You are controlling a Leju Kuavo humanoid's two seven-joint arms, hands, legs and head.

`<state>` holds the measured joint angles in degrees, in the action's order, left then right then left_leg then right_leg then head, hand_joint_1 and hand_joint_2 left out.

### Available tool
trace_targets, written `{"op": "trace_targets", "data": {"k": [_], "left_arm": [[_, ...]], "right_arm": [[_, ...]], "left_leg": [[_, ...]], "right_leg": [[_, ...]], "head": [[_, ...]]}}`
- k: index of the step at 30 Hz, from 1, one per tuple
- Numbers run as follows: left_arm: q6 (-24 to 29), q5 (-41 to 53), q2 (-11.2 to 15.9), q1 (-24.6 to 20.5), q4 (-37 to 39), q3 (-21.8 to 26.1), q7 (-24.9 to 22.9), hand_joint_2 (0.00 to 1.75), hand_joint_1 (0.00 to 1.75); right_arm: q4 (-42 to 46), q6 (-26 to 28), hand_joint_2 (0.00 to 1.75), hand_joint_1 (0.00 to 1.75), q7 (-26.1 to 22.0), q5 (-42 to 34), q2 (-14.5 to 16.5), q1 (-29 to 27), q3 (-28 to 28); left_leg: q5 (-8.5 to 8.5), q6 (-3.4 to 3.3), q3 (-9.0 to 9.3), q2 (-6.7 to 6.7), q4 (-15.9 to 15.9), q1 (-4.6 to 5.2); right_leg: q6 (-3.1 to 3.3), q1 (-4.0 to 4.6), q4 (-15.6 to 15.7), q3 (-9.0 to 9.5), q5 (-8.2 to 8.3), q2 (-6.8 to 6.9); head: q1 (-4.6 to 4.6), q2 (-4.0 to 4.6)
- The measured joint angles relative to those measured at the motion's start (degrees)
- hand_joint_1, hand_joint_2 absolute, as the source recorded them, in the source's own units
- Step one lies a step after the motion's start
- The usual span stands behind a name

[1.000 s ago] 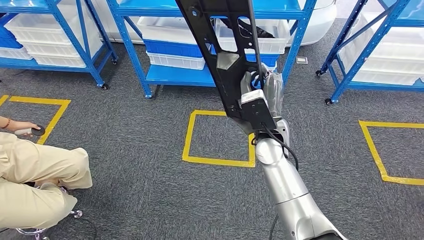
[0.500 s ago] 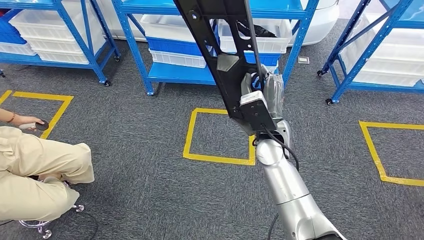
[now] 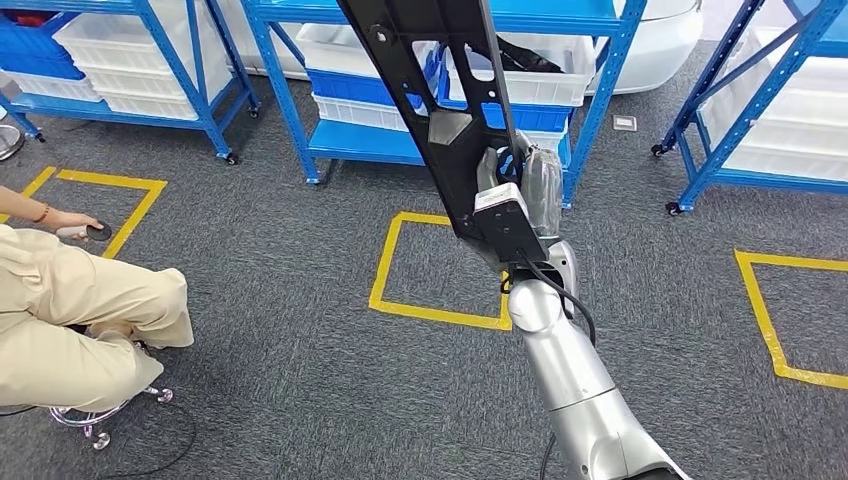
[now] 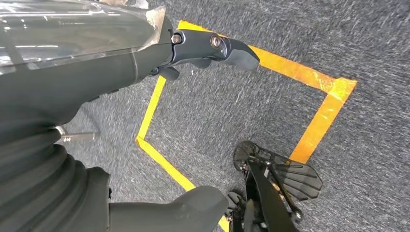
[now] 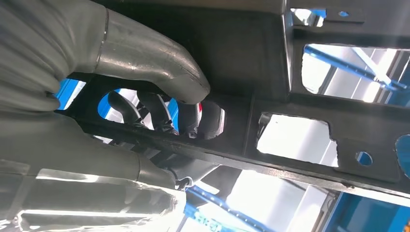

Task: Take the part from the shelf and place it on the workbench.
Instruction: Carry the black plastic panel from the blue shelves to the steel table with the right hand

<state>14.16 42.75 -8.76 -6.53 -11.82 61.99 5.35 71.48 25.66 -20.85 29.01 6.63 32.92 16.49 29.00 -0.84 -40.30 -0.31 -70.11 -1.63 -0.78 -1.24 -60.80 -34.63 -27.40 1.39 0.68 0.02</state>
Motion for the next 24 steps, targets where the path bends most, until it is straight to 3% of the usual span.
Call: {"op": "trace_targets", "data": {"k": [2,3,5,7,9,11,13,14,16,17,19,21,23,24], "left_arm": [[0.0,0.1,0.0,-0.2,0.0,0.0,0.0,1.75,0.00],[0.0,0.2,0.0,-0.3,0.0,0.0,0.0,1.75,0.00],[0.0,0.4,0.0,-0.4,0.0,0.0,0.0,1.75,0.00],[-0.1,0.6,0.0,-0.3,0.0,0.0,0.0,1.75,0.00],[-0.2,0.9,0.0,-0.3,0.0,0.0,0.0,1.75,0.00],[-0.3,1.0,0.0,-0.3,0.0,0.0,0.0,1.75,0.00],[-0.3,1.0,0.0,-0.2,0.0,0.0,0.0,1.75,0.00],[-0.3,1.0,0.0,-0.2,0.0,0.0,-0.1,1.75,0.00],[-0.3,1.0,-0.1,-0.2,0.0,0.0,-0.1,1.75,0.00],[-0.2,1.0,-0.1,-0.2,0.0,0.0,-0.1,1.75,0.00],[-0.1,0.9,-0.1,-0.2,0.0,0.0,-0.1,1.75,0.00],[0.0,0.8,-0.1,-0.1,0.0,0.0,-0.1,1.75,0.00],[0.1,0.7,-0.1,0.1,0.0,0.2,-0.1,1.75,0.00],[0.2,0.6,-0.1,0.1,0.0,0.3,0.0,1.75,0.00]], "right_arm": [[0.2,0.1,1.75,1.75,0.0,0.1,0.0,-0.1,0.0],[0.3,0.2,1.75,1.75,0.0,0.1,0.0,-0.1,0.0],[0.5,0.5,1.75,1.75,0.0,0.3,0.0,-0.4,0.0],[0.9,0.8,1.75,1.75,0.2,0.7,0.0,-0.8,0.0],[1.6,1.0,1.75,1.75,0.4,1.2,0.0,-1.2,0.0],[2.0,1.1,1.75,1.75,0.6,1.5,-0.2,-1.8,0.0],[2.3,1.1,1.75,1.75,0.7,1.6,-0.4,-2.7,0.0],[2.5,1.1,1.75,1.75,0.8,1.7,-0.5,-3.1,0.0],[3.0,1.1,1.75,1.75,0.9,1.9,-0.6,-3.3,0.0],[3.2,1.0,1.75,1.75,1.0,2.0,-0.6,-3.2,0.0],[3.6,1.0,1.75,1.75,1.1,2.1,-0.5,-3.2,0.0],[3.8,1.0,1.75,1.75,1.2,2.1,-0.4,-3.1,-0.1],[3.9,0.9,1.75,1.75,1.2,2.1,-0.1,-3.0,-0.1],[4.0,0.9,1.75,1.75,1.1,2.1,0.1,-3.0,-0.1]], "left_leg": [[-1.75,-1.29,4.16,-1.47,7.1,1.07],[-1.97,-1.61,5.19,-2.00,9.0,1.51],[-2.01,-1.62,5.27,-1.71,9.8,1.97],[-2.81,-1.68,5.59,-0.94,10.8,1.73],[-3.70,-1.96,5.83,-0.31,11.8,1.42],[-3.97,-2.24,5.54,0.46,11.9,1.48],[-4.07,-2.22,5.39,1.47,11.8,1.49],[-4.12,-2.15,5.37,1.99,11.8,1.49],[-4.17,-1.92,5.29,3.02,11.6,1.55],[-4.15,-1.74,5.14,3.45,11.4,1.67],[-4.24,-1.17,4.68,4.09,11.1,1.74],[-4.38,-0.55,4.33,4.43,11.1,1.47],[-3.24,0.12,3.46,3.42,9.5,1.37],[-1.83,0.48,2.32,2.56,7.1,1.27]], "right_leg": [[0.01,0.40,0.0,0.00,0.04,0.66],[-0.04,0.51,0.1,-0.01,0.07,1.03],[-0.25,0.57,0.3,0.09,0.19,1.91],[-0.55,0.56,-0.1,-0.11,-0.19,1.76],[-0.39,0.56,-3.8,-1.81,-2.45,0.37],[-0.05,0.50,-10.7,-4.77,-5.55,-0.60],[-0.44,0.49,-13.9,-5.99,-6.29,-0.86],[-0.88,0.49,-12.4,-5.12,-5.40,-0.97],[-1.61,0.39,-4.9,-1.32,-2.54,-2.00],[-1.60,0.33,-1.6,0.31,-1.41,-2.55],[-1.03,0.38,1.4,1.67,-0.55,-3.10],[-0.25,0.27,1.6,1.75,-0.20,-2.42],[0.52,-0.19,2.0,1.88,0.12,-1.81],[0.87,-0.43,2.1,1.95,0.25,-1.46]], "head": [[-0.04,0.00],[-0.03,0.00],[-0.02,0.00],[-0.11,0.00],[-0.29,0.00],[-0.37,0.00],[-0.39,0.00],[-0.40,0.00],[-0.41,0.00],[-0.36,0.00],[-0.30,0.00],[-0.30,0.00],[-0.20,0.00],[-0.07,0.00]]}}
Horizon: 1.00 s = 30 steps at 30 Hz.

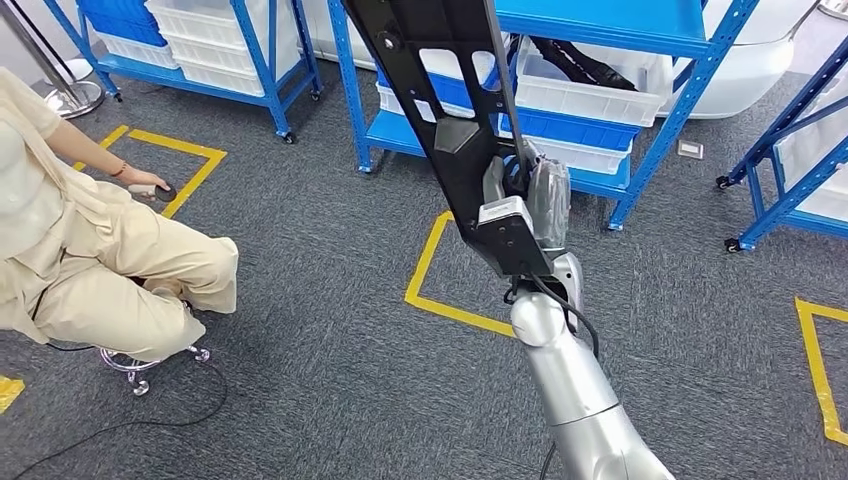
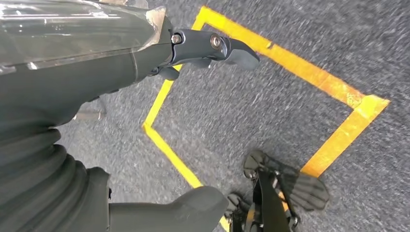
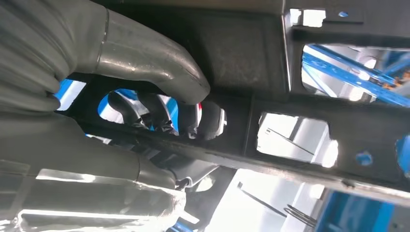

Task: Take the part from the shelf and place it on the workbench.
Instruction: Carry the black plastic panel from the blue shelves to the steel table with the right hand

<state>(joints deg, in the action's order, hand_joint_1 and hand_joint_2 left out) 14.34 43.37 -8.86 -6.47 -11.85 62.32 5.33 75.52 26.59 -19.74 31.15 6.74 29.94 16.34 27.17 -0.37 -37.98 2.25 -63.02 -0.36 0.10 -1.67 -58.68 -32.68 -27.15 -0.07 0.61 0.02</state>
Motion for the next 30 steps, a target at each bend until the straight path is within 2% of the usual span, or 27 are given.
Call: {"op": "trace_targets", "data": {"k": [2,3,4,5,6,8,10,12,13,14,16,18,19,20,21,23,24,25,26,28,30], "left_arm": [[0.1,-0.1,-0.1,0.0,0.0,0.2,0.0,1.75,0.00],[0.1,-0.2,-0.1,0.0,0.0,0.4,0.0,1.75,0.00],[0.1,-0.3,-0.1,0.0,0.0,0.5,0.0,1.75,0.00],[0.2,-0.5,-0.1,0.0,0.0,0.7,0.0,1.75,0.00],[0.2,-0.6,-0.1,0.0,0.0,0.8,0.0,1.75,0.00],[0.2,-0.6,-0.1,-0.1,0.0,1.0,0.0,1.75,0.00],[0.1,-0.2,-0.1,-0.3,0.0,1.0,0.0,1.75,0.00],[-0.1,0.5,-0.1,-0.4,0.0,1.0,0.0,1.75,0.00],[-0.3,0.8,-0.1,-0.3,0.0,1.0,0.0,1.75,0.00],[-0.4,1.1,-0.1,-0.3,0.0,1.0,0.0,1.75,0.00],[-0.7,1.8,-0.1,-0.3,0.0,0.9,0.0,1.75,0.00],[-0.9,2.4,-0.1,-0.4,0.0,0.9,0.0,1.75,0.00],[-1.0,2.7,-0.1,-0.4,0.0,0.8,-0.1,1.75,0.00],[-1.1,2.9,-0.1,-0.4,0.0,0.8,-0.1,1.75,0.00],[-1.1,3.0,-0.1,-0.4,0.0,0.8,-0.2,1.75,0.00],[-1.1,3.1,-0.1,-0.3,0.0,0.7,-0.2,1.75,0.00],[-1.2,3.1,-0.1,-0.4,0.0,0.7,-0.2,1.75,0.00],[-1.2,3.2,-0.1,-0.4,0.0,0.6,-0.2,1.75,0.00],[-1.2,3.4,-0.1,-0.4,0.0,0.5,-0.2,1.75,0.00],[-1.2,4.0,0.0,-0.2,0.0,0.4,-0.2,1.75,0.00],[-1.4,4.8,0.1,-0.2,0.0,0.2,-0.1,1.75,0.00]], "right_arm": [[0.1,0.0,1.75,1.75,-0.2,0.0,0.2,0.0,0.0],[0.1,-0.1,1.75,1.75,-0.3,-0.1,0.2,-0.1,0.0],[0.1,-0.3,1.75,1.75,-0.4,-0.2,0.2,-0.2,0.0],[0.1,-0.4,1.75,1.75,-0.6,-0.3,0.3,-0.3,0.0],[0.1,-0.5,1.75,1.75,-0.7,-0.4,0.3,-0.4,0.0],[0.1,-0.6,1.75,1.75,-0.9,-0.4,0.4,-0.4,0.0],[0.4,-0.4,1.75,1.75,-1.1,-0.2,0.3,-0.7,-0.1],[1.4,0.3,1.75,1.75,-1.1,0.6,0.1,-1.6,-0.2],[2.1,0.7,1.75,1.75,-1.0,1.3,-0.1,-2.2,-0.3],[3.0,1.0,1.75,1.75,-0.8,2.0,-0.3,-3.0,-0.4],[5.2,1.4,1.75,1.75,-0.2,3.5,-0.8,-4.5,-0.9],[7.5,1.8,1.75,1.75,0.5,5.1,-1.5,-6.2,-1.5],[8.6,2.0,1.75,1.75,0.9,5.7,-1.7,-7.0,-1.8],[9.5,2.1,1.75,1.75,1.2,6.2,-2.0,-7.7,-2.0],[10.4,2.2,1.75,1.75,1.4,6.5,-2.1,-8.3,-2.2],[11.8,2.2,1.75,1.75,1.5,6.8,-2.3,-8.7,-2.3],[12.4,2.2,1.75,1.75,1.5,6.9,-2.3,-8.8,-2.4],[12.9,2.3,1.75,1.75,1.6,7.2,-2.4,-8.9,-2.4],[13.4,2.6,1.75,1.75,1.8,8.0,-2.4,-9.1,-2.5],[14.6,3.9,1.75,1.75,3.1,12.2,-2.6,-9.4,-2.8],[16.0,6.4,1.75,1.75,5.6,21.0,-2.7,-9.4,-3.2]], "left_leg": [[3.33,0.69,-3.37,-1.41,-6.9,-0.30],[4.32,0.96,-4.91,-1.73,-9.9,-0.52],[4.37,1.16,-5.62,-1.94,-11.2,-0.71],[3.46,1.30,-5.30,-2.18,-10.5,-0.89],[1.76,1.35,-3.82,-2.56,-7.7,-1.03],[-1.33,1.31,0.43,-4.43,0.3,-1.00],[-2.26,0.90,2.39,-5.42,4.2,-0.61],[-2.33,0.15,2.23,-4.46,4.4,-0.19],[-2.51,-0.30,2.33,-3.97,4.7,-0.18],[-2.75,-0.81,2.49,-3.50,5.0,-0.18],[-3.14,-1.70,2.72,-2.52,5.5,-0.28],[-3.18,-2.12,2.64,-1.30,5.5,-0.14],[-3.19,-2.18,2.63,-0.63,5.5,-0.06],[-3.18,-2.20,2.64,0.05,5.5,0.03],[-3.19,-2.19,2.68,0.70,5.4,0.12],[-3.16,-2.11,2.66,1.81,5.2,0.31],[-3.10,-1.98,2.56,2.30,5.0,0.44],[-3.07,-1.80,2.41,2.70,4.8,0.52],[-3.08,-1.55,2.24,3.07,4.7,0.55],[-3.08,-0.99,1.93,3.39,4.6,0.45],[-1.72,-0.25,0.90,1.51,2.6,0.34]], "right_leg": [[0.34,0.06,0.0,-0.04,0.01,0.78],[0.35,0.07,0.0,-0.07,0.01,1.21],[0.35,0.04,0.0,-0.10,0.00,1.66],[0.30,-0.02,0.0,-0.10,-0.04,2.11],[0.24,-0.08,0.0,-0.06,-0.08,2.50],[-0.10,0.02,0.0,0.06,-0.21,3.18],[-0.70,0.39,0.2,0.17,-0.32,3.87],[-1.50,0.60,0.5,0.43,-0.34,4.73],[-1.87,0.60,0.3,0.40,-0.54,4.64],[-2.02,0.58,-0.5,0.11,-1.12,3.99],[-1.55,0.54,-5.8,-2.26,-3.91,1.80],[-0.94,0.58,-13.6,-6.07,-7.21,0.57],[-1.00,0.64,-16.1,-7.40,-7.93,0.38],[-1.28,0.71,-16.4,-7.72,-7.65,0.26],[-1.66,0.78,-14.2,-6.75,-6.39,0.09],[-2.11,0.81,-5.8,-2.91,-2.87,-1.18],[-1.98,0.78,-2.4,-1.30,-1.50,-1.81],[-1.73,0.82,-0.5,-0.40,-0.76,-2.28],[-1.38,0.90,0.1,-0.13,-0.46,-2.36],[-0.75,0.75,0.3,0.05,-0.12,-1.55],[-0.16,0.34,0.5,0.23,0.12,-0.72]], "head": [[0.23,0.00],[0.23,0.00],[0.25,0.00],[0.26,0.00],[0.25,0.00],[0.28,0.00],[0.21,0.00],[0.12,-0.01],[0.09,-0.01],[0.11,-0.01],[-0.02,0.00],[-0.16,-0.01],[-0.20,-0.01],[-0.21,-0.01],[-0.21,-0.01],[-0.20,0.00],[-0.18,0.00],[-0.15,0.00],[-0.12,0.00],[-0.11,0.00],[0.22,0.00]]}}
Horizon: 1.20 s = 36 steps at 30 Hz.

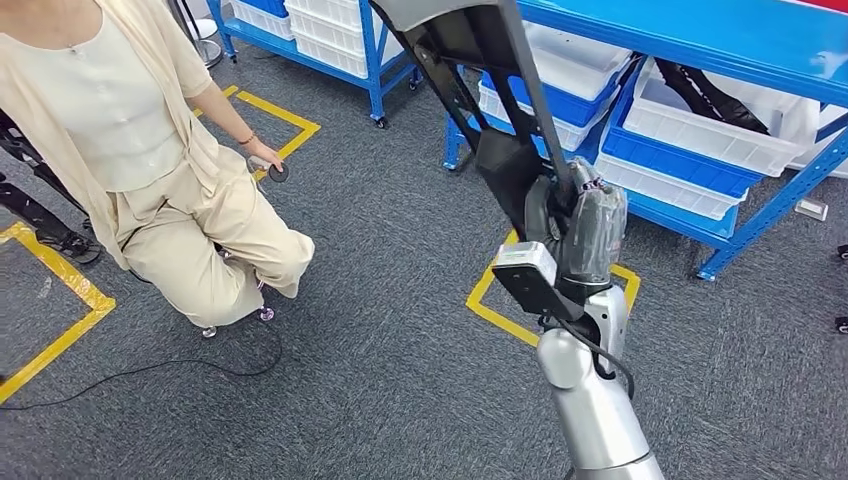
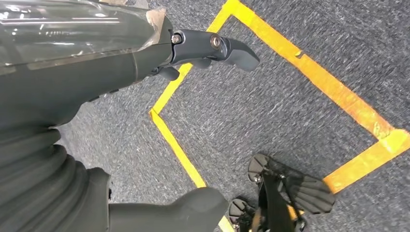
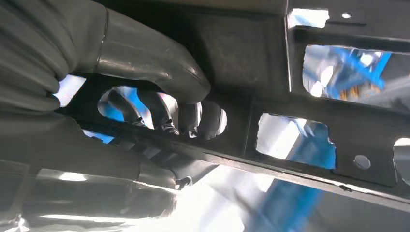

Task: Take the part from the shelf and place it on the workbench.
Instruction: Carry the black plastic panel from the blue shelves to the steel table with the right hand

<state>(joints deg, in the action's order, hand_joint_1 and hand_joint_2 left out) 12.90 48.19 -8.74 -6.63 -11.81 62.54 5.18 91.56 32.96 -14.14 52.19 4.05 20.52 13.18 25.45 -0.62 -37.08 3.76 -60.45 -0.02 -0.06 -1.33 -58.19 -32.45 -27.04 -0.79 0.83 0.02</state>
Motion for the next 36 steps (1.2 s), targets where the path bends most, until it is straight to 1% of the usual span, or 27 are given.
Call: {"op": "trace_targets", "data": {"k": [2,3,4,5,6,8,10,11,13,14,15,17,19,20,21,22,23,24,25,26,27,29,31,33,34,35,36], "left_arm": [[-0.3,0.7,0.0,-0.1,0.0,-0.4,0.2,1.75,0.00],[-0.4,0.9,0.0,-0.1,0.0,-0.6,0.3,1.75,0.00],[-0.4,1.0,0.0,-0.2,0.0,-0.7,0.4,1.75,0.00],[-0.5,1.2,0.0,-0.2,0.0,-0.8,0.4,1.75,0.00],[-0.5,1.3,0.0,-0.2,0.0,-0.8,0.4,1.75,0.00],[-0.5,1.6,0.0,-0.2,0.0,-0.8,0.6,1.75,0.00],[-0.7,1.8,-0.1,-0.5,0.0,-0.8,0.9,1.75,0.00],[-0.7,1.8,-0.1,-0.6,0.0,-0.8,1.0,1.75,0.00],[-0.8,1.9,-0.2,-0.7,0.0,-0.9,1.1,1.75,0.00],[-0.9,1.9,-0.2,-0.7,0.0,-0.9,1.2,1.75,0.00],[-0.9,1.9,-0.3,-0.7,0.0,-0.9,1.3,1.75,0.00],[-1.2,2.1,-0.4,-0.7,0.0,-0.9,1.7,1.75,0.00],[-1.3,2.2,-0.4,-0.8,0.0,-0.9,1.8,1.75,0.00],[-1.3,2.4,-0.4,-0.8,0.0,-0.9,1.8,1.75,0.00],[-1.4,2.5,-0.5,-0.8,0.0,-0.9,1.7,1.75,0.00],[-1.4,2.7,-0.5,-0.8,0.0,-0.9,1.6,1.75,0.00],[-1.4,2.9,-0.5,-0.8,0.0,-0.9,1.5,1.75,0.00],[-1.4,3.0,-0.5,-0.8,0.0,-0.9,1.2,1.75,0.00],[-1.4,3.0,-0.6,-0.8,0.0,-0.9,1.0,1.75,0.00],[-1.4,3.1,-0.6,-0.8,0.1,-0.9,0.7,1.75,0.00],[-1.4,3.0,-0.6,-0.7,0.1,-0.9,0.5,1.75,0.00],[-1.4,2.8,-0.6,-0.5,0.1,-0.8,0.1,1.75,0.00],[-1.5,2.6,-0.6,-0.3,0.1,-0.7,-0.2,1.75,0.00],[-1.6,2.5,-0.7,-0.4,0.1,-0.7,-0.4,1.75,0.00],[-1.7,2.5,-0.7,-0.4,0.1,-0.7,-0.4,1.75,0.00],[-1.7,2.5,-0.8,-0.4,0.1,-0.7,-0.5,1.75,0.00],[-1.7,2.5,-0.8,-0.4,0.1,-0.7,-0.5,1.75,0.00]], "right_arm": [[1.2,2.6,1.75,1.75,2.7,10.3,-0.4,0.5,-0.6],[1.4,3.3,1.75,1.75,4.0,14.5,-0.8,1.0,-0.9],[1.5,3.7,1.75,1.75,5.1,17.7,-1.3,1.8,-1.1],[1.5,3.8,1.75,1.75,6.0,19.9,-1.8,2.7,-1.2],[1.5,3.6,1.75,1.75,6.7,21.4,-2.3,3.9,-1.2],[1.0,2.5,1.75,1.75,8.1,23.0,-3.1,7.3,-1.1],[0.1,1.3,1.75,1.75,9.5,24.1,-3.9,11.8,-0.8],[-0.4,1.0,1.75,1.75,10.0,24.5,-4.3,13.7,-0.6],[-1.0,0.6,1.75,1.75,10.6,24.9,-4.9,16.2,-0.2],[-1.3,0.4,1.75,1.75,10.8,25.0,-5.1,16.9,0.1],[-1.8,0.2,1.75,1.75,11.0,25.2,-5.3,17.9,0.4],[-3.0,-0.8,1.75,1.75,11.3,25.6,-5.7,20.5,1.1],[-4.5,-2.1,1.75,1.75,11.6,25.9,-6.0,23.3,2.0],[-5.2,-2.8,1.75,1.75,11.8,26.1,-6.0,24.4,2.4],[-5.9,-3.4,1.75,1.75,12.1,26.4,-6.0,25.4,2.9],[-6.5,-3.9,1.75,1.75,12.5,26.7,-6.0,26.3,3.4],[-6.9,-4.4,1.75,1.75,12.8,27.1,-6.0,27.2,3.8],[-7.3,-4.8,1.75,1.75,13.1,27.5,-6.0,28.2,4.2],[-7.6,-5.1,1.75,1.75,13.4,27.8,-5.9,29.2,4.6],[-7.8,-5.6,1.75,1.75,13.7,28.0,-5.7,30.1,5.0],[-8.1,-6.2,1.75,1.75,13.9,28.2,-5.5,30.8,5.4],[-8.6,-7.1,1.75,1.75,14.1,28.5,-4.7,32.2,6.3],[-9.2,-7.7,1.75,1.75,14.2,28.7,-3.7,33.7,7.3],[-9.8,-8.2,1.75,1.75,14.2,28.8,-2.9,34.9,8.2],[-10.2,-8.4,1.75,1.75,14.2,28.9,-2.7,35.2,8.6],[-10.5,-8.4,1.75,1.75,14.2,28.9,-2.5,35.4,8.9],[-10.9,-8.5,1.75,1.75,14.2,29.0,-2.3,35.5,9.2]], "left_leg": [[3.36,0.82,-3.00,-2.59,-6.3,-0.35],[5.02,1.18,-4.98,-3.19,-10.2,-0.62],[5.96,1.45,-6.53,-3.46,-13.3,-0.85],[5.95,1.67,-7.26,-3.60,-14.5,-1.06],[4.88,1.80,-6.77,-3.75,-13.4,-1.24],[1.17,1.83,-2.95,-4.91,-6.0,-1.48],[-0.94,1.40,0.26,-6.26,0.3,-1.14],[-1.07,1.07,0.75,-6.42,1.4,-0.88],[-1.08,0.22,0.72,-5.40,1.8,-0.39],[-1.26,-0.24,0.90,-4.90,2.1,-0.35],[-1.50,-0.78,1.07,-4.38,2.4,-0.34],[-1.88,-1.68,1.31,-3.54,2.9,-0.43],[-1.90,-2.05,1.26,-2.51,3.0,-0.35],[-1.89,-2.07,1.27,-1.88,2.9,-0.33],[-1.89,-2.08,1.29,-1.18,2.9,-0.31],[-1.87,-2.05,1.31,-0.48,2.8,-0.29],[-1.84,-1.99,1.31,0.21,2.7,-0.29],[-1.76,-1.84,1.20,0.88,2.4,-0.22],[-1.67,-1.64,1.02,1.46,2.2,-0.15],[-1.62,-1.39,0.79,1.93,2.0,-0.13],[-1.62,-1.06,0.57,2.31,1.9,-0.15],[-1.63,-0.37,0.32,2.48,1.9,-0.38],[-0.32,0.37,-0.62,0.31,-0.1,-0.39],[2.89,1.03,-3.68,-2.48,-6.6,-0.57],[4.46,1.31,-5.73,-3.09,-10.6,-0.79],[5.31,1.53,-7.37,-3.37,-13.5,-0.99],[5.16,1.68,-8.14,-3.53,-14.6,-1.15]], "right_leg": [[0.39,-0.01,0.1,0.10,-0.04,0.88],[0.53,0.06,0.1,0.11,-0.08,1.38],[0.56,0.09,0.0,0.11,-0.11,1.88],[0.56,0.10,0.0,0.11,-0.14,2.37],[0.53,0.08,0.0,0.12,-0.17,2.82],[0.38,0.04,0.0,0.19,-0.27,3.61],[-0.11,0.38,0.0,0.18,-0.44,4.21],[-0.43,0.58,0.0,0.18,-0.52,4.53],[-1.24,0.77,0.3,0.46,-0.58,5.42],[-1.60,0.75,0.2,0.42,-0.80,5.53],[-1.74,0.70,-0.7,0.05,-1.42,5.02],[-1.26,0.56,-6.0,-2.53,-4.09,2.95],[-0.70,0.59,-13.9,-6.50,-7.02,1.48],[-0.79,0.62,-16.4,-7.92,-7.57,1.20],[-1.10,0.65,-16.8,-8.37,-7.19,1.04],[-1.56,0.64,-14.8,-7.60,-5.88,0.86],[-2.02,0.57,-11.0,-5.98,-4.01,0.48],[-2.32,0.42,-6.8,-4.12,-2.18,-0.39],[-2.35,0.31,-3.4,-2.63,-0.78,-1.03],[-2.17,0.25,-1.5,-1.76,0.00,-1.52],[-1.80,0.35,-0.8,-1.46,0.24,-1.68],[-0.92,0.36,-0.6,-1.33,0.47,-0.89],[-0.03,0.07,-0.2,-0.99,0.63,-0.11],[0.56,0.09,-0.1,-0.62,0.48,0.83],[0.72,0.20,-0.1,-0.46,0.36,1.38],[0.84,0.30,-0.1,-0.34,0.26,1.97],[0.91,0.37,-0.1,-0.26,0.15,2.54]], "head": [[0.36,0.00],[0.41,0.00],[0.39,0.00],[0.43,0.00],[0.42,0.00],[0.44,0.00],[0.32,0.00],[0.21,0.00],[0.01,0.00],[-0.02,0.00],[-0.05,0.00],[-0.20,0.00],[-0.31,0.00],[-0.31,0.00],[-0.32,0.00],[-0.33,0.00],[-0.33,0.00],[-0.35,0.00],[-0.34,-0.01],[-0.31,-0.01],[-0.32,-0.01],[-0.31,0.00],[-0.09,-0.01],[0.15,-0.01],[0.17,-0.01],[0.14,0.00],[0.18,0.00]]}}
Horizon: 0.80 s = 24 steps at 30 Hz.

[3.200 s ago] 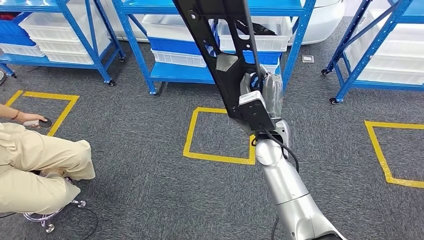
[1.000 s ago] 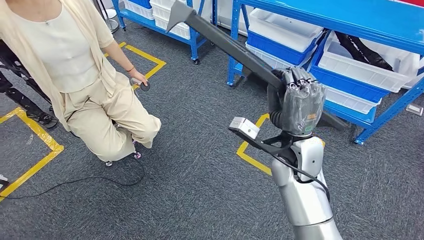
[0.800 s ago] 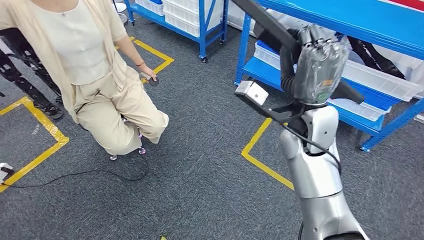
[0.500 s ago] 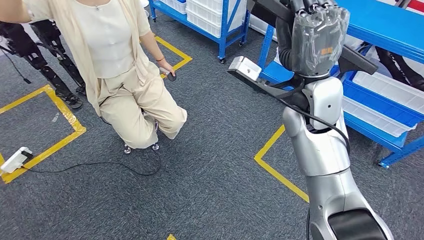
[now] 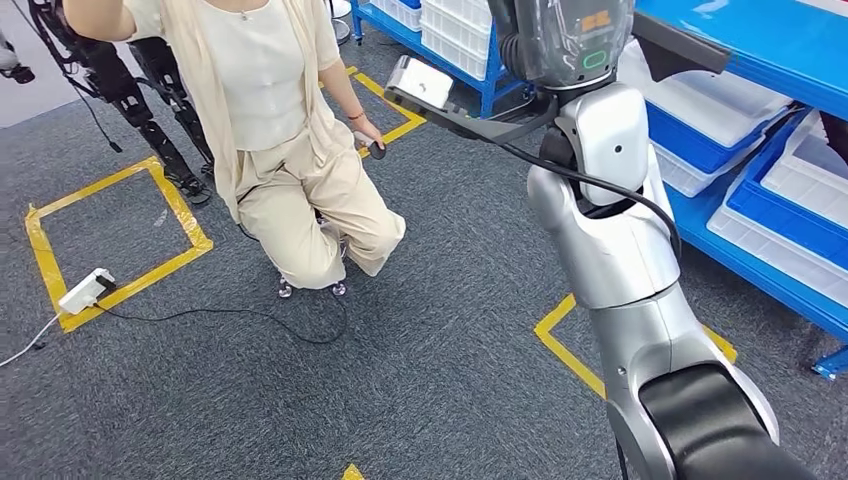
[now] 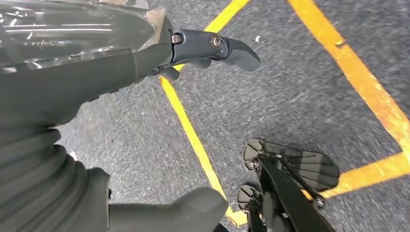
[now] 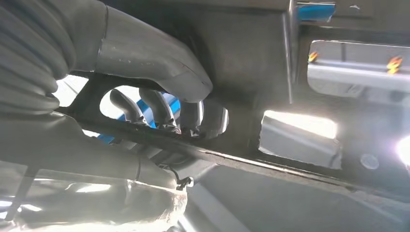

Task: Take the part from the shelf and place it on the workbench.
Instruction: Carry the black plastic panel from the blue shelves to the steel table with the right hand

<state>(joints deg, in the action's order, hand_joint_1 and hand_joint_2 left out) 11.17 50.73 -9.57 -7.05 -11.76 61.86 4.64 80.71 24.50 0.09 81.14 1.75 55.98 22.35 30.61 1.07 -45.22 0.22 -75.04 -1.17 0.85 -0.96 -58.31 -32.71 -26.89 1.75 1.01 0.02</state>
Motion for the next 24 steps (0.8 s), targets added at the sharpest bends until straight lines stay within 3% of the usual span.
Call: {"op": "trace_targets", "data": {"k": [1,3,5,8,10,11,13,15,16,17,19,21,24], "left_arm": [[0.0,0.0,0.0,0.0,0.0,0.0,0.0,1.75,0.00],[0.0,0.0,0.0,0.0,0.0,0.0,-0.1,1.75,0.00],[-0.1,0.0,0.0,0.0,0.0,0.0,-0.1,1.75,0.00],[-0.3,0.0,0.0,-0.1,0.0,0.0,0.2,1.75,0.00],[-0.3,0.3,-0.1,-0.1,0.0,0.0,0.2,1.75,0.00],[-0.4,0.5,-0.1,-0.1,0.0,0.0,0.2,1.75,0.00],[-0.5,0.9,-0.1,-0.2,0.0,0.0,0.3,1.75,0.00],[-0.8,1.1,-0.1,-0.2,0.0,0.0,0.5,1.75,0.00],[-0.9,1.1,-0.1,-0.2,0.0,0.0,0.6,1.75,0.00],[-1.0,1.1,-0.2,-0.2,0.0,0.0,0.7,1.75,0.00],[-1.1,1.1,-0.3,-0.2,0.0,0.0,0.8,1.75,0.00],[-1.1,1.1,-0.4,-0.1,0.0,0.0,1.0,1.75,0.00],[-1.3,1.2,-0.4,0.1,0.0,0.0,1.3,1.75,0.00]], "right_arm": [[-0.3,0.0,1.75,1.75,0.0,0.0,0.2,0.1,0.2],[-0.7,0.0,1.75,1.75,0.0,0.1,0.6,0.4,0.6],[-1.1,-0.2,1.75,1.75,0.4,0.8,1.1,1.1,0.9],[-1.8,-0.9,1.75,1.75,1.6,2.7,2.3,1.7,1.9],[-2.1,-1.5,1.75,1.75,2.3,3.9,3.1,1.8,2.5],[-2.2,-1.9,1.75,1.75,2.6,4.5,3.4,1.9,2.8],[-2.2,-2.6,1.75,1.75,3.1,5.3,3.6,2.0,3.3],[-2.4,-3.4,1.75,1.75,3.3,5.7,3.6,1.8,3.7],[-2.5,-3.9,1.75,1.75,3.4,5.8,3.6,1.8,3.8],[-2.6,-4.3,1.75,1.75,3.4,5.8,3.7,1.9,3.9],[-2.9,-4.8,1.75,1.75,3.4,5.9,4.1,2.2,4.1],[-3.3,-5.1,1.75,1.75,3.4,6.1,4.6,2.6,4.5],[-4.1,-5.2,1.75,1.75,3.4,6.3,5.3,2.7,5.2]], "left_leg": [[-1.31,0.08,0.59,-0.20,1.6,-0.12],[-5.08,-0.03,4.50,-1.58,9.5,-0.21],[-7.06,-0.54,7.62,-2.79,15.4,0.15],[-7.19,-1.54,8.07,-1.95,16.5,0.85],[-7.51,-2.33,8.51,-1.10,17.2,0.79],[-7.69,-2.73,8.74,-0.64,17.5,0.69],[-7.75,-3.20,8.85,0.49,17.7,0.67],[-7.71,-3.36,8.85,1.90,17.7,0.70],[-7.70,-3.36,8.86,2.64,17.6,0.71],[-7.70,-3.34,8.87,3.36,17.5,0.73],[-7.65,-3.19,8.79,4.58,17.3,0.79],[-7.65,-2.77,8.50,5.46,17.1,0.79],[-7.79,-1.77,8.10,6.00,17.1,0.53]], "right_leg": [[-0.01,0.03,0.0,0.10,-0.09,0.52],[-0.26,0.07,0.0,0.38,-0.40,1.42],[-0.78,0.46,0.0,0.55,-0.76,2.13],[-1.68,0.75,0.2,0.82,-1.04,3.11],[-2.05,0.71,-1.1,0.32,-2.07,2.23],[-1.94,0.69,-3.4,-0.71,-3.27,1.21],[-1.35,0.51,-11.1,-4.54,-6.42,-0.76],[-1.44,0.46,-16.3,-7.62,-7.72,-1.40],[-1.78,0.46,-15.7,-7.66,-6.96,-1.58],[-2.18,0.47,-12.9,-6.53,-5.38,-1.82],[-2.60,0.48,-4.7,-2.91,-1.72,-3.34],[-2.21,0.65,-0.2,-0.90,0.11,-4.57],[-1.17,0.73,0.5,-0.37,0.61,-3.70]], "head": [[0.01,0.00],[0.04,0.00],[-0.01,0.00],[-0.08,0.00],[-0.07,0.00],[-0.13,0.00],[-0.22,-0.01],[-0.34,-0.01],[-0.37,0.00],[-0.37,0.00],[-0.33,0.00],[-0.31,-0.01],[-0.28,0.00]]}}
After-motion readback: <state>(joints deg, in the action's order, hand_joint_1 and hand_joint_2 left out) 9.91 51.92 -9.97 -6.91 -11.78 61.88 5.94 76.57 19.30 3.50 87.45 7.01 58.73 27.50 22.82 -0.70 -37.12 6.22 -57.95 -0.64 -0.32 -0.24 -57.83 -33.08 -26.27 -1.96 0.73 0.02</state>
